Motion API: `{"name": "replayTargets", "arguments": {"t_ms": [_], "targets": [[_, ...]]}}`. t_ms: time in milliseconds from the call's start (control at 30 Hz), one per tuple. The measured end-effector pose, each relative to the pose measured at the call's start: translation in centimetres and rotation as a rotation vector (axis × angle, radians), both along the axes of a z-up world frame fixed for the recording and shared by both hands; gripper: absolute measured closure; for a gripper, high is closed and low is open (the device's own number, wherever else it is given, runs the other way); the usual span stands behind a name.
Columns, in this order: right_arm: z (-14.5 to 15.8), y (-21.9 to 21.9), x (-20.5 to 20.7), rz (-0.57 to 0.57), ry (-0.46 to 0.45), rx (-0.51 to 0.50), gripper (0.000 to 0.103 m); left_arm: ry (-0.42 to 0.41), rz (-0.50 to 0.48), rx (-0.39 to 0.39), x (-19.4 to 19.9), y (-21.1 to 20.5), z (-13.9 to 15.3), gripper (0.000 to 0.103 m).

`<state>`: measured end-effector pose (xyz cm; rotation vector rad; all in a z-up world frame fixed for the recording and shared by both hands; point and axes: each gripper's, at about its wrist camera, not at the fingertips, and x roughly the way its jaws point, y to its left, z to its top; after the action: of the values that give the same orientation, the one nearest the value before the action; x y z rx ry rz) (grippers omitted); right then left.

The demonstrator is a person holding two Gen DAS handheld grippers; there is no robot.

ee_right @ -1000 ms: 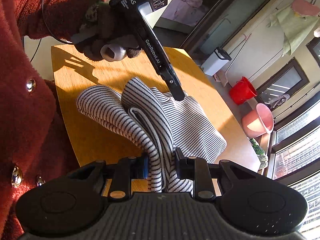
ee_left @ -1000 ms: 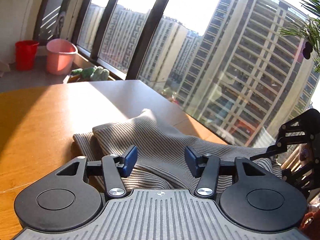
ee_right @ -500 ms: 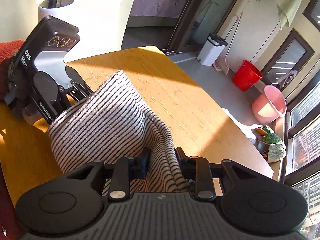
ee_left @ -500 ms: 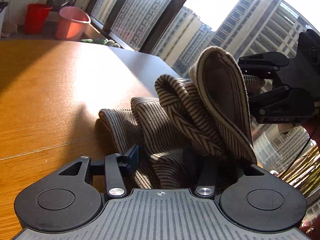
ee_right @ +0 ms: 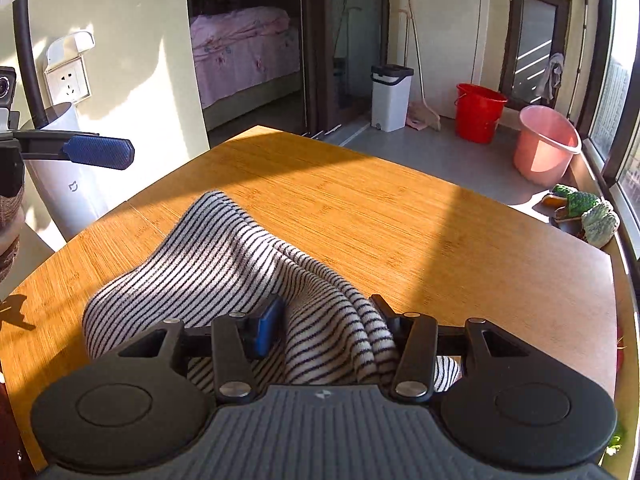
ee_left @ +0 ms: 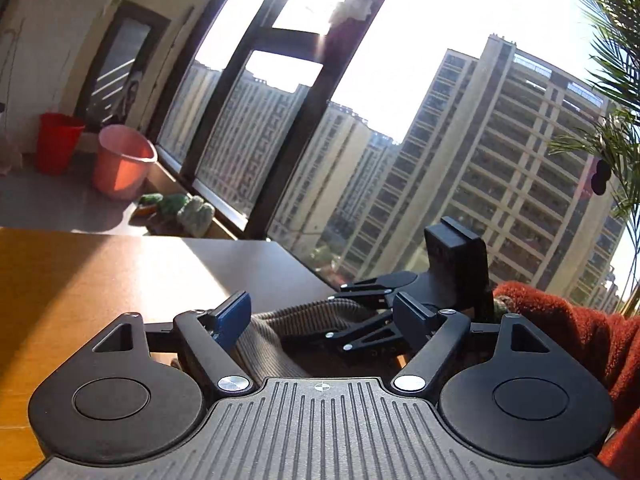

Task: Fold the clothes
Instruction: 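Lower the folded end and release it with both grippers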

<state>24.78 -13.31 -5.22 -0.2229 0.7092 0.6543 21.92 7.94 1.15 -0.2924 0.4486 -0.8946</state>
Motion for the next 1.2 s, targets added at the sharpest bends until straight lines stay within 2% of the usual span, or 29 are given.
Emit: {"name": "replayTargets", "arguments": {"t_ms": [67,167,200,300,333,367,400,433,467,567,633,667,733,767,833,967,1067,1133,1167,1200], "targets": [[0.6,-0.8,0.2,-0.031,-0.009,0.029,0.035,0.049,-0.029,0.011,0.9,-2.3,-1.7,0.023],[2.1,-3.6,-0.4,-0.105,-0.035,0.102,0.028,0.162,0.008,0.074,2.3,-4.0,-4.6,0.028],[2.5,-4.5,-0.8,-0.131,-0.050,0.117,0.021,0.178,0.027,0.102,2.6,-4.2,-5.2,0.030],[4.1,-6.5,-3.3,-0.203,-0.161,0.111,0.018,0.169,0.052,0.142,2.6,-4.2,-5.7,0.030],[4.7,-6.8,-4.3,-0.205,-0.201,0.119,0.019,0.167,0.055,0.147,2.6,-4.2,-5.7,0.029],[5.1,-6.9,-5.0,-0.202,-0.220,0.145,0.028,0.166,0.056,0.149,2.6,-4.2,-5.6,0.027],[5.5,-6.9,-5.5,-0.196,-0.227,0.177,0.047,0.165,0.056,0.154,2.6,-4.3,-5.5,0.026],[5.9,-6.8,-5.8,-0.186,-0.217,0.231,0.055,0.162,0.055,0.159,2.4,-4.4,-5.4,0.024],[6.0,-6.8,-5.9,-0.171,-0.195,0.289,0.060,0.160,0.054,0.165,2.2,-4.4,-5.4,0.021],[4.5,-6.1,-4.3,-0.140,-0.078,0.406,0.059,0.154,0.059,0.177,1.4,-4.3,-5.3,0.020],[2.1,-5.5,-2.5,-0.196,-0.005,0.362,0.057,0.142,0.075,0.201,1.4,-4.0,-5.3,0.019],[-0.1,-5.2,-1.3,-0.252,0.042,0.311,0.057,0.131,0.089,0.220,1.5,-3.7,-5.4,0.018],[-3.2,-5.5,-0.3,-0.294,0.045,0.315,0.055,0.109,0.127,0.269,1.4,-3.5,-5.2,0.018],[-3.7,-5.8,-0.2,-0.300,0.045,0.334,0.054,0.093,0.151,0.299,1.2,-3.4,-4.9,0.017],[-3.6,-6.0,-0.4,-0.316,0.050,0.355,0.052,0.049,0.138,0.295,0.9,-2.9,-3.5,0.017],[-3.8,-5.5,-1.4,-0.308,0.001,0.319,0.049,-0.055,0.095,0.267,0.9,-3.0,-0.6,0.012],[-3.0,-5.6,-1.8,-0.323,-0.011,0.324,0.046,-0.119,0.072,0.369,2.5,-5.5,-0.2,0.014],[-2.0,-5.9,-3.2,-0.349,-0.044,0.317,0.038,-0.117,0.062,0.478,3.9,-7.3,-1.4,0.022],[-1.5,-6.0,-3.9,-0.364,-0.063,0.313,0.030,-0.108,0.063,0.526,4.8,-8.0,-2.2,0.027],[-1.0,-6.2,-4.8,-0.380,-0.080,0.314,0.022,-0.082,0.064,0.533,5.6,-8.2,-2.9,0.027]]}}
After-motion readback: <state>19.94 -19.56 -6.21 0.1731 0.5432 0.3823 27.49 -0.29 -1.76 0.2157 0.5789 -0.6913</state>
